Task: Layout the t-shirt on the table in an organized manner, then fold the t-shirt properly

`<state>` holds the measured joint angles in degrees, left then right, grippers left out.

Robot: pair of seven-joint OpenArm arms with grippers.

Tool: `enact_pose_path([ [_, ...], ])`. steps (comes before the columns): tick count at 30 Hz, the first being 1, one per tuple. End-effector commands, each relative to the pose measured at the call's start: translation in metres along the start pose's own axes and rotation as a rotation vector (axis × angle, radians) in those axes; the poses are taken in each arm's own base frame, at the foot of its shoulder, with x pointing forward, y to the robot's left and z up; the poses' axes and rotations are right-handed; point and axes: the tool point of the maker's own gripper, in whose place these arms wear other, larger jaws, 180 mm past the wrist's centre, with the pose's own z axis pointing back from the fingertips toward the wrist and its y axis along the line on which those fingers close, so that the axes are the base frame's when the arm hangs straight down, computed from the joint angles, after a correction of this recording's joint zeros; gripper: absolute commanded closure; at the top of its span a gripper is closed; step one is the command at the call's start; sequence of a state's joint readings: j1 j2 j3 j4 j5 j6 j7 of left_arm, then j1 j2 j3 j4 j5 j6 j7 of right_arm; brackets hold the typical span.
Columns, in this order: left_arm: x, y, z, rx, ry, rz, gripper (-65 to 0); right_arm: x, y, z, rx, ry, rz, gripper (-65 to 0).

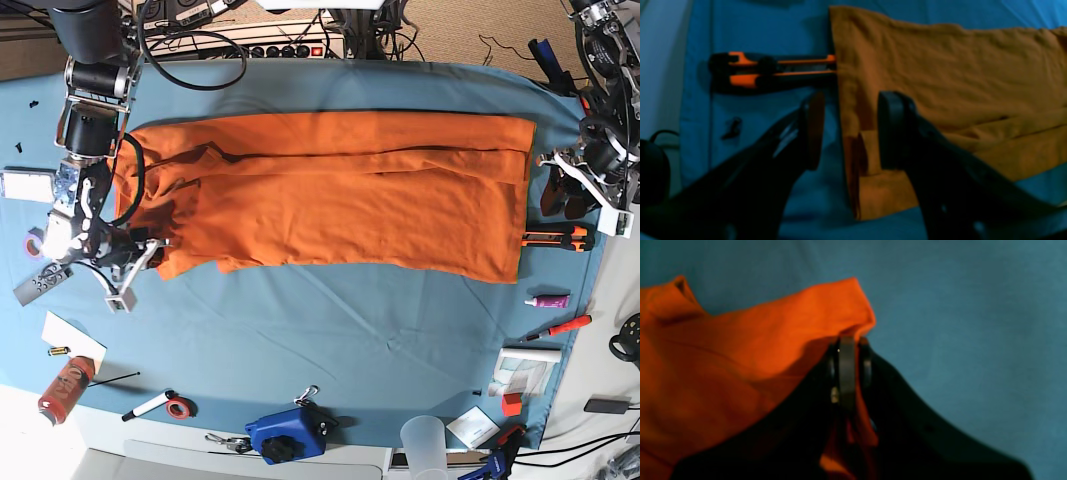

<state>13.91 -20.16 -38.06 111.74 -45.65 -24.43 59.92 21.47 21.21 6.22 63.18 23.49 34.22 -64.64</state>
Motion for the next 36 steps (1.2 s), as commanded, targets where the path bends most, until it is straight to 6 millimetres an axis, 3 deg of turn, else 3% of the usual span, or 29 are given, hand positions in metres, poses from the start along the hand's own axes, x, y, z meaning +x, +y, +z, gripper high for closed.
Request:
enact_pose_path([
  [1,0.015,0.0,0.004,-0.004,-0.047,-0.02,-27.0,0.0,0.0,0.006,-0.004,0.014,0.025,0.0],
  [6,0.015,0.0,0.004,-0.003,-0.047,-0.02,-27.0,0.013,0.021,0.042,-0.063,-0.054,0.179,0.0],
  [12,0.015,0.0,0.004,-0.004,-0.048,-0.02,-27.0,-0.005,0.056,0.08,-0.122,-0.065,0.346,0.0],
  [18,0.015,0.0,0.004,-0.004,-0.047,-0.02,-27.0,-0.047,0.072,0.075,-0.084,-0.01,0.358,0.0],
  [23,0.015,0.0,0.004,-0.004,-0.047,-0.02,-27.0,-0.068,0.076,0.072,-0.06,0.043,0.381,0.0],
  [24,0.015,0.0,0.004,-0.004,-0.048,-0.02,-27.0,-0.069,0.076,0.072,-0.057,0.048,0.391,-6.2],
  [27,0.015,0.0,0.004,-0.004,-0.048,-0.02,-27.0,-0.069,0.079,0.072,-0.045,0.043,0.39,-21.5],
  [31,0.014,0.001,0.004,0.0,-0.045,-0.022,-27.0,-0.06,0.098,0.081,0.026,0.002,0.377,-21.9],
  [36,0.009,0.011,0.004,0.059,-0.011,-0.054,-27.0,-0.012,0.122,0.127,0.018,-0.23,0.451,-21.9],
])
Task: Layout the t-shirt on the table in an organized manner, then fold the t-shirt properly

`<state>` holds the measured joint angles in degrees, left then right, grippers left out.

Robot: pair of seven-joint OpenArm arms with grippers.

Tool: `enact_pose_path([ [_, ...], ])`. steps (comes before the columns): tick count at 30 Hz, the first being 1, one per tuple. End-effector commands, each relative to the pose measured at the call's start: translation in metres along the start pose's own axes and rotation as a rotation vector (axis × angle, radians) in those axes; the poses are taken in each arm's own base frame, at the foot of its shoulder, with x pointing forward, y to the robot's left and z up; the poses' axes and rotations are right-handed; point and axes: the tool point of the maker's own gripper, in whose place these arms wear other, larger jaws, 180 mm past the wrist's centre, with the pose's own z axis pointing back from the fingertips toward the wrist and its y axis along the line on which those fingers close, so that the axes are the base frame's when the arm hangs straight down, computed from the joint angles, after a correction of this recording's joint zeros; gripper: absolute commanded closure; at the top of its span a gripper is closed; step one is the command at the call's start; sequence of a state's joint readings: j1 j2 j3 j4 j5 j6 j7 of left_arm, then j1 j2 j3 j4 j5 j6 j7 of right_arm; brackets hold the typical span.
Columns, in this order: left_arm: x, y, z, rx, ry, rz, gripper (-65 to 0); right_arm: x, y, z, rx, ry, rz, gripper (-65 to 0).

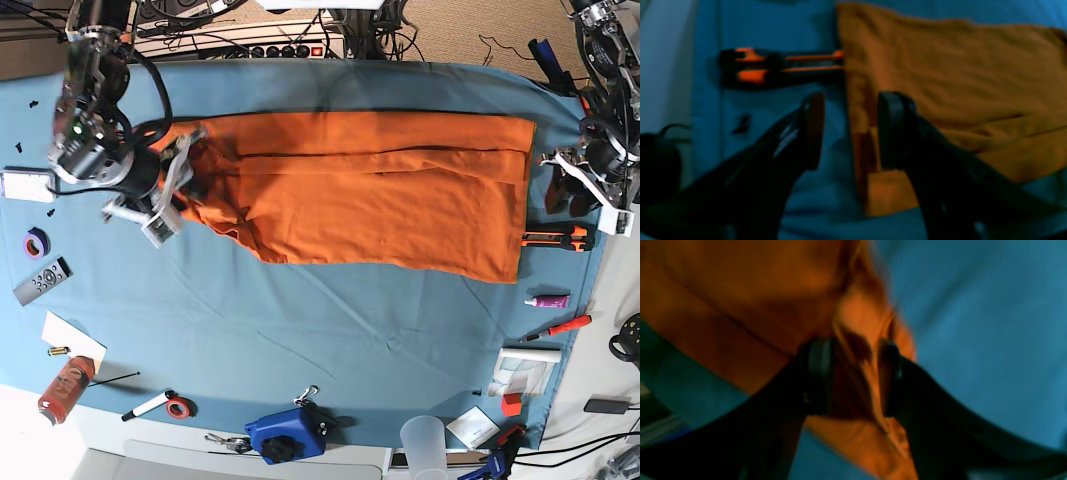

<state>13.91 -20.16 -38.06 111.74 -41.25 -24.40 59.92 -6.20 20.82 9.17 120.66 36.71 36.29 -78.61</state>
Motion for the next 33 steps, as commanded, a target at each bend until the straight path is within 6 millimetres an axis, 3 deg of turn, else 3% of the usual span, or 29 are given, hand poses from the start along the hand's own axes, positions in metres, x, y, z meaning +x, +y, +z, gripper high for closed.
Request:
enact_pose_path([
  [1,0.015,0.004,0.005,0.013,-0.043,-0.027,-27.0,0.019,-0.011,0.014,-0.05,-0.076,0.026,-21.9],
  [5,0.024,0.027,0.017,0.087,-0.083,-0.003,-27.0,0.042,-0.036,0.04,-0.161,-0.217,0.011,-21.9],
  [9,0.039,0.062,0.046,0.179,-0.162,0.038,-27.0,0.038,-0.051,0.047,-0.219,-0.218,-0.035,-21.9],
  [12,0.048,0.071,0.062,0.178,-0.205,0.035,-27.0,0.034,-0.062,0.044,-0.258,-0.216,-0.08,-21.9],
  [17,0.048,0.07,0.064,0.165,-0.208,0.039,-27.0,0.0,-0.064,0.006,-0.169,-0.128,-0.186,-21.9],
  [22,0.048,0.07,0.064,0.165,-0.208,0.04,-27.0,-0.032,-0.037,-0.04,-0.026,0.011,-0.231,-21.9],
  [30,0.048,0.07,0.064,0.165,-0.208,0.04,-27.0,-0.048,-0.008,-0.065,0.002,0.136,-0.141,-21.8],
  [31,0.048,0.07,0.064,0.165,-0.208,0.04,-27.0,-0.049,-0.006,-0.067,0.005,0.145,-0.13,-19.7],
  [33,0.048,0.07,0.064,0.165,-0.208,0.04,-27.0,-0.051,-0.003,-0.068,0.005,0.165,-0.114,-8.1],
])
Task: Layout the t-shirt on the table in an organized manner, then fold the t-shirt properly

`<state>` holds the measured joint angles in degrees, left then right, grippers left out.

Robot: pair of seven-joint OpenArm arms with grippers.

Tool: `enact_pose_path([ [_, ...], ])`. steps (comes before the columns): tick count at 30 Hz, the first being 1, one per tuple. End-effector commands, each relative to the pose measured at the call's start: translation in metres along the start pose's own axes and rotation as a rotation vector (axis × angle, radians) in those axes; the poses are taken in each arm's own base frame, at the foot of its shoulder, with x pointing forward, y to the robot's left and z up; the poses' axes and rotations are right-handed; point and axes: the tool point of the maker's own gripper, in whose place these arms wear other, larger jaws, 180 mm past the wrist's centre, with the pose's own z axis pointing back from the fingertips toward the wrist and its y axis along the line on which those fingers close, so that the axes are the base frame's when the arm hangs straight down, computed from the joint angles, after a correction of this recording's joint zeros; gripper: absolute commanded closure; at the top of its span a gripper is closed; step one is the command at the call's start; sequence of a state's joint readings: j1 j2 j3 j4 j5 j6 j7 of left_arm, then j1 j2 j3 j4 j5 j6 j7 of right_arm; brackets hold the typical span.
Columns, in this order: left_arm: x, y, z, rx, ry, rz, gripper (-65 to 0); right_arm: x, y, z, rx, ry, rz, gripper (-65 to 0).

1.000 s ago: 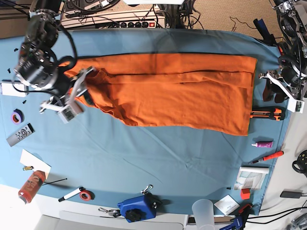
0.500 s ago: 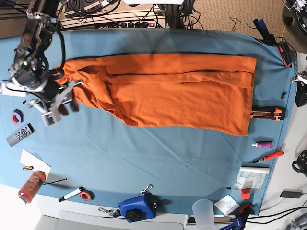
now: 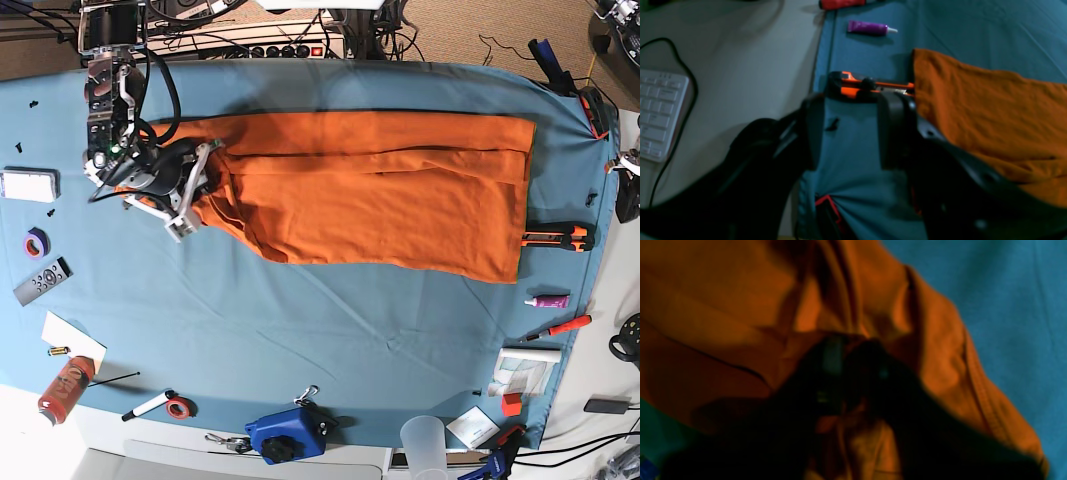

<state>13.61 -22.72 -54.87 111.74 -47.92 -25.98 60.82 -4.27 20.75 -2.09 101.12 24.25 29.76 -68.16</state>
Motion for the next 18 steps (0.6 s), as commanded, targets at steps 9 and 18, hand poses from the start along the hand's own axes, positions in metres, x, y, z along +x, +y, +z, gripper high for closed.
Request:
enact_pose_path([
  [9,0.016,-0.003,0.003,-0.017,-0.055,-0.015,-27.0,0.032,-0.013,0.018,-0.078,-0.097,0.066,0.0],
  [18,0.016,-0.004,0.003,-0.022,-0.058,-0.012,-27.0,0.089,-0.021,0.052,-0.154,-0.264,0.147,0.0],
])
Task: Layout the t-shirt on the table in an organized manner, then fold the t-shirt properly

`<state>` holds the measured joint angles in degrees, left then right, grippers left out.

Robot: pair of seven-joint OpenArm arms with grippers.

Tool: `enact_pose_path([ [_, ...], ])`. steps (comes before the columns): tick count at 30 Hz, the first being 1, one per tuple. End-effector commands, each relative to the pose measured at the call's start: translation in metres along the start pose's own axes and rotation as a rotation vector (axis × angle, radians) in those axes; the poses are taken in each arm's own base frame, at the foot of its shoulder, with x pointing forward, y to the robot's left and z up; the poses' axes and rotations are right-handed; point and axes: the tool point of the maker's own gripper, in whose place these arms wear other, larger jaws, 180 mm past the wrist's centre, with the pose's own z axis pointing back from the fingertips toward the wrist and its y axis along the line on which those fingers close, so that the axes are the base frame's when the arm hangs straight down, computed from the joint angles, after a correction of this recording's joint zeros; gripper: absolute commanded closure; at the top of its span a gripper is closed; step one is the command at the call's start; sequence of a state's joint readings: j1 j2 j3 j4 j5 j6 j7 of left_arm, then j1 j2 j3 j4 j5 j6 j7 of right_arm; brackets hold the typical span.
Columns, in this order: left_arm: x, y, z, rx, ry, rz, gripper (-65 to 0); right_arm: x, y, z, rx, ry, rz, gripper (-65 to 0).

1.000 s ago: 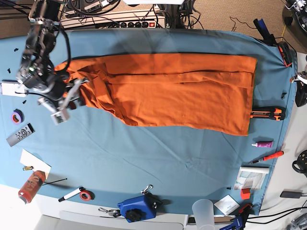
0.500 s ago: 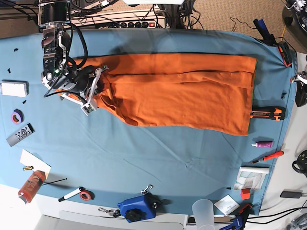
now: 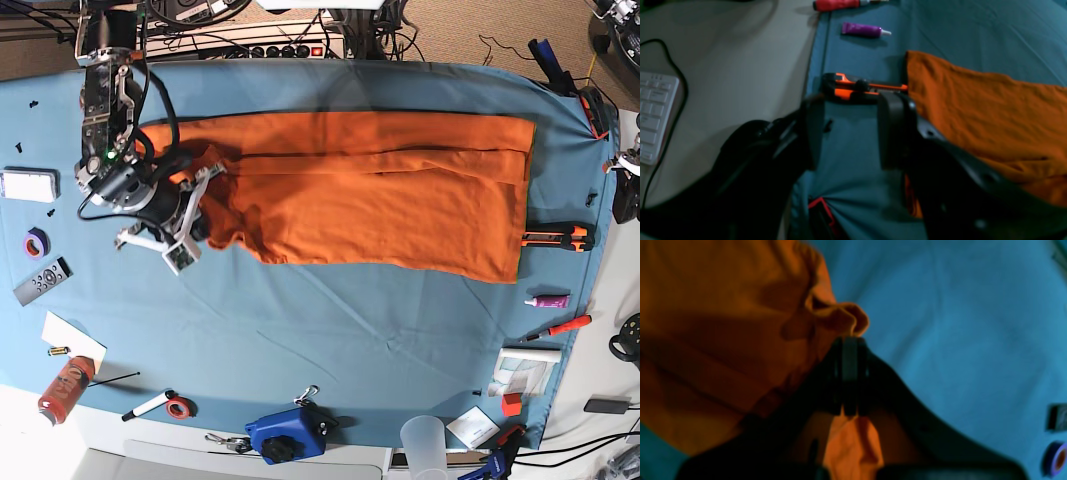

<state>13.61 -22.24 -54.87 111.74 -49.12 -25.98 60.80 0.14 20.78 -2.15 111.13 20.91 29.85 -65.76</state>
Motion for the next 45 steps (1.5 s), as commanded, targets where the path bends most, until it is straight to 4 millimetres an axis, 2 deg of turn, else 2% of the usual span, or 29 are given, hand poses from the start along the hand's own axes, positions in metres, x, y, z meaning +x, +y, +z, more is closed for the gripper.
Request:
enact_pose_path([
  [1,0.017,-0.001,0.004,-0.01,-0.05,-0.025,-27.0,0.017,-0.013,0.006,-0.039,-0.051,0.02,0.0],
  [5,0.02,-0.016,0.001,-0.078,-0.068,-0.022,-27.0,0.029,-0.029,0.008,-0.1,-0.07,0.045,0.0],
  [8,0.01,-0.043,-0.012,-0.169,-0.031,-0.067,-27.0,0.033,-0.04,0.01,-0.153,-0.079,0.048,0.0],
  [12,0.007,-0.08,-0.038,-0.223,-0.05,-0.231,-27.0,0.037,-0.052,0.013,-0.207,-0.074,0.071,0.0],
  [16,0.006,-0.093,-0.07,-0.157,0.023,-0.375,-27.0,0.035,-0.059,0.015,-0.243,-0.064,0.065,0.0],
  [19,0.005,-0.107,-0.095,-0.209,0.074,-0.407,-27.0,0.034,-0.061,0.015,-0.254,-0.058,0.071,0.0],
  [25,0.001,-0.104,-0.153,-0.257,0.197,-0.393,-27.1,0.034,-0.061,0.015,-0.258,-0.054,0.072,0.0],
  [30,0.008,-0.099,-0.185,-0.272,0.257,-0.326,-27.1,0.034,-0.061,0.015,-0.258,-0.053,0.072,0.0],
  [33,0.001,-0.108,-0.191,-0.371,0.315,-0.316,-27.1,0.033,-0.061,0.015,-0.258,-0.048,0.071,0.0],
  [40,-0.018,-0.093,-0.204,-0.363,0.393,-0.252,-27.1,0.031,-0.061,0.015,-0.258,-0.036,0.069,0.0],
  [45,-0.034,-0.091,-0.207,-0.372,0.426,-0.209,-27.1,0.03,-0.061,0.015,-0.257,-0.035,0.069,0.0],
])
